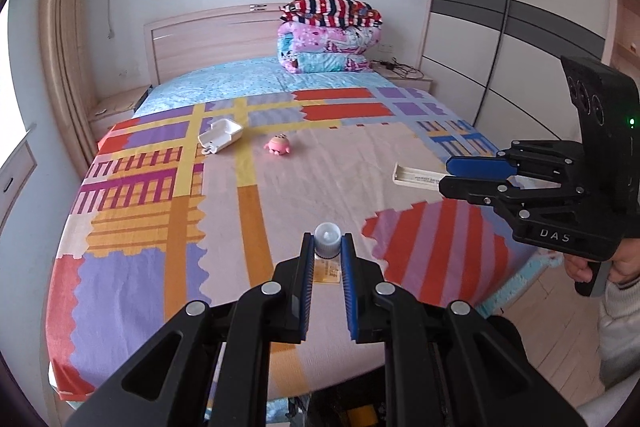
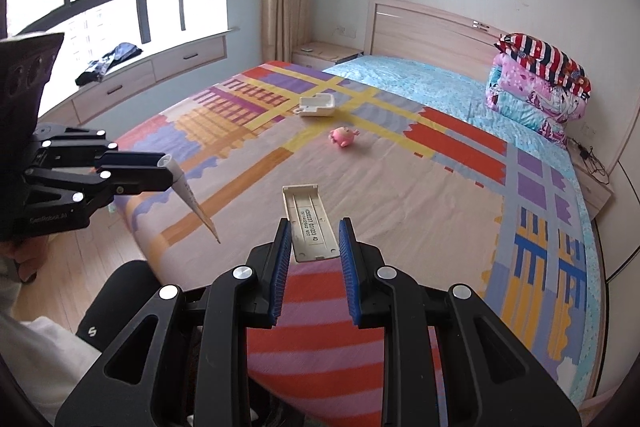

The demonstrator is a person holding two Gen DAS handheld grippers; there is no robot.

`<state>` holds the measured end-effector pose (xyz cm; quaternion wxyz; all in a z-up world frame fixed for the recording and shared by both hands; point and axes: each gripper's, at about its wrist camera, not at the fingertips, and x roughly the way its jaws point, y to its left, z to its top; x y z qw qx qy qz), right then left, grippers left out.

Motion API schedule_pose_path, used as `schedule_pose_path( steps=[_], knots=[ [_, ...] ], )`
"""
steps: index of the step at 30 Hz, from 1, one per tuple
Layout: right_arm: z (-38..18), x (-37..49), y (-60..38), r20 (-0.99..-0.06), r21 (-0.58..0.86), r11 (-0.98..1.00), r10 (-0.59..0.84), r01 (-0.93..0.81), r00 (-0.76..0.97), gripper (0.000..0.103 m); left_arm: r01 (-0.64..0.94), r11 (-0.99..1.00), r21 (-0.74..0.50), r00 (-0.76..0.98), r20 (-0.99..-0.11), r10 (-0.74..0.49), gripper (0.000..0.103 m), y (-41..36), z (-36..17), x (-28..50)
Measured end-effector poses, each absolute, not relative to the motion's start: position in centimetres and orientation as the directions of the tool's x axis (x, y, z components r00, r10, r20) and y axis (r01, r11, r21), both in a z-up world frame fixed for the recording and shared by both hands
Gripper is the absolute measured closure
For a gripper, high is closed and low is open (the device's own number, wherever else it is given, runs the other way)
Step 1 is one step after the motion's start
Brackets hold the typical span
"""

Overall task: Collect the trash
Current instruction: 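Lift the tube and card strip and carry them to the trash bag, then open both tools over the bag to drop the tube and strip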

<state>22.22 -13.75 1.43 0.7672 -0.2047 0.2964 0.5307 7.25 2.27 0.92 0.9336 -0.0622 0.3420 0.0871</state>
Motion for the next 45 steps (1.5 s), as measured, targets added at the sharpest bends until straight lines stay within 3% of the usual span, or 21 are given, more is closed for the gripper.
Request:
schedule_pose_path(
  steps=[19,38,39,40,41,45],
  knots=[
    [-2.2,15.4,-18.9,-0.734,0.066,0.312,0.659,-0.948,0.166,0.079,-0.057,0.994,-0.095,0.693,-0.72,-0.029,0.09,-2.5,-1.8,1.7],
    [-12.8,12.0,-19.4,-0.862,0.187,0.329,0.506,-0.926,0.005,0.077,-0.052,0.99,-0.134,0.561,-0.824,-0.082,0.093,-3.4,-8.0,1.6],
    [-13.1,11.9,-19.5,-0.864,0.193,0.329,0.504,-0.924,-0.002,0.071,-0.058,0.99,-0.132,0.549,-0.832,-0.079,0.093,-3.3,-8.5,1.6],
    [-13.4,11.8,-19.4,-0.866,0.198,0.331,0.5,-0.922,-0.006,0.054,-0.06,0.989,-0.133,0.539,-0.838,-0.08,0.093,-3.3,-8.8,1.7],
    [-13.5,11.8,-19.4,-0.866,0.196,0.336,0.499,-0.921,-0.002,0.048,-0.066,0.989,-0.136,0.53,-0.844,-0.081,0.093,-3.3,-9.1,1.7],
    [-13.4,11.9,-19.5,-0.864,0.2,0.343,0.503,-0.918,0.0,0.045,-0.085,0.987,-0.135,0.497,-0.864,-0.075,0.091,-3.0,-10.3,1.9]
  ],
)
